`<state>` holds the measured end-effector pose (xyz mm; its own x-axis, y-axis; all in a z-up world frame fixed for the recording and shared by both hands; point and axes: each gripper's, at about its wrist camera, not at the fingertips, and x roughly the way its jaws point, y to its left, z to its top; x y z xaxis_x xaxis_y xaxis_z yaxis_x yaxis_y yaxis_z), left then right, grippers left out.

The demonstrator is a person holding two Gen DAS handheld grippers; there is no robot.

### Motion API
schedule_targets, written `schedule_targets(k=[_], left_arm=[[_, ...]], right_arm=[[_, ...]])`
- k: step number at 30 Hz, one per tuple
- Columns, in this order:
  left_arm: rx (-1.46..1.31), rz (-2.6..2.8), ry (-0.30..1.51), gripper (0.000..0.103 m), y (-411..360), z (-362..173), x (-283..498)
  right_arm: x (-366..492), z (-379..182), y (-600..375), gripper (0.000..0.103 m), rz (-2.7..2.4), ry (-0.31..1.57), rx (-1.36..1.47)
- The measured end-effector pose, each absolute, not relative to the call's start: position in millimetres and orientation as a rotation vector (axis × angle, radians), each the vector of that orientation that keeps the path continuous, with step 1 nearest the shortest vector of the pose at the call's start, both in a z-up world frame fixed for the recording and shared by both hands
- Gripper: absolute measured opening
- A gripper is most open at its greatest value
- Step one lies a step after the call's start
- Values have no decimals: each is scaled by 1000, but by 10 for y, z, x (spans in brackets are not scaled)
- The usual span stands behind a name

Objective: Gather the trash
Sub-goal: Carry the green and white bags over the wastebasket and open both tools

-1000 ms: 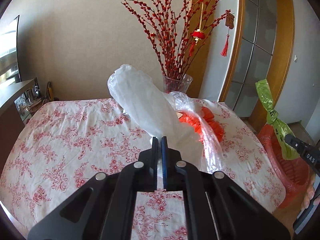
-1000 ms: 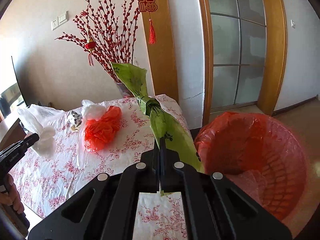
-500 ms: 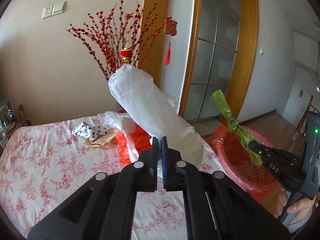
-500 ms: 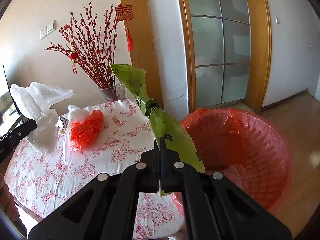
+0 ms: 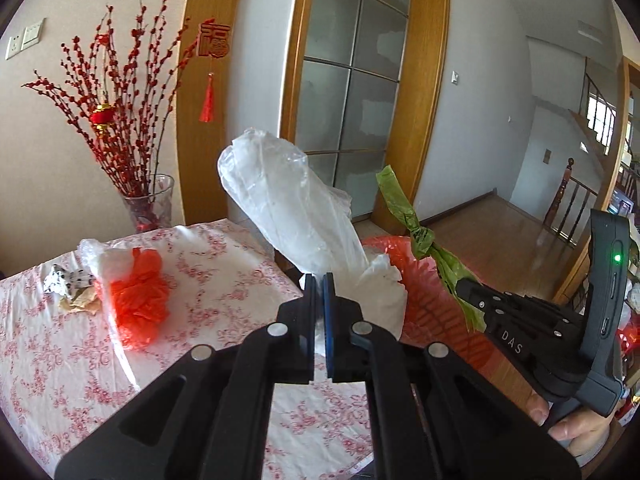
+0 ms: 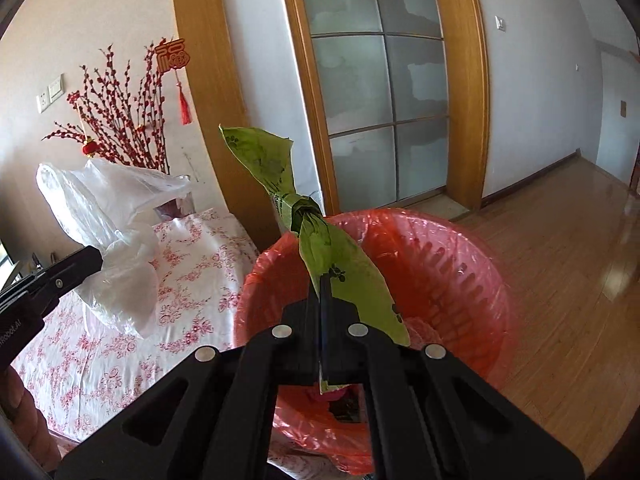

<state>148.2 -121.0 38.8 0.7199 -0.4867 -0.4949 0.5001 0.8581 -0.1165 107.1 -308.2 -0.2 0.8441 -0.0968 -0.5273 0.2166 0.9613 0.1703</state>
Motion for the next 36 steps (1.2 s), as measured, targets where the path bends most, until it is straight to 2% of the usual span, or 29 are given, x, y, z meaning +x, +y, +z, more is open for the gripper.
schedule_targets(k=[14, 17, 18, 19, 20, 21, 22, 26, 33, 36], left_arm=[[60, -657, 594, 5, -1966, 170, 1681], [64, -675, 616, 8, -2107, 107, 1758], [68, -677, 624, 10, -2149, 76, 1784], [72, -675, 634, 12, -2183, 41, 1807], [74, -673, 645, 19, -2206, 5, 1827], [70, -673, 656, 28, -2215, -33, 1840], [63, -671, 663, 30, -2212, -61, 1852], [57, -638, 684, 33, -2111, -142, 1881], [77, -493, 604, 61, -1735, -35, 1765], [90, -431, 568, 68, -1538, 22, 1666]], right_arm=[[1039, -83, -3579, 1, -226, 543, 316], [1060, -116, -3652, 2, -216, 548, 337], [1069, -129, -3673, 4, -212, 551, 342], [1072, -138, -3682, 13, -212, 555, 346], [1072, -150, -3700, 29, -213, 558, 352], [1080, -156, -3711, 36, -213, 557, 360], [1069, -171, -3733, 42, -216, 554, 369], [1061, -218, -3769, 42, -238, 569, 366], [1080, -225, -3652, 42, -240, 584, 321], [1100, -185, -3525, 54, -212, 577, 297]])
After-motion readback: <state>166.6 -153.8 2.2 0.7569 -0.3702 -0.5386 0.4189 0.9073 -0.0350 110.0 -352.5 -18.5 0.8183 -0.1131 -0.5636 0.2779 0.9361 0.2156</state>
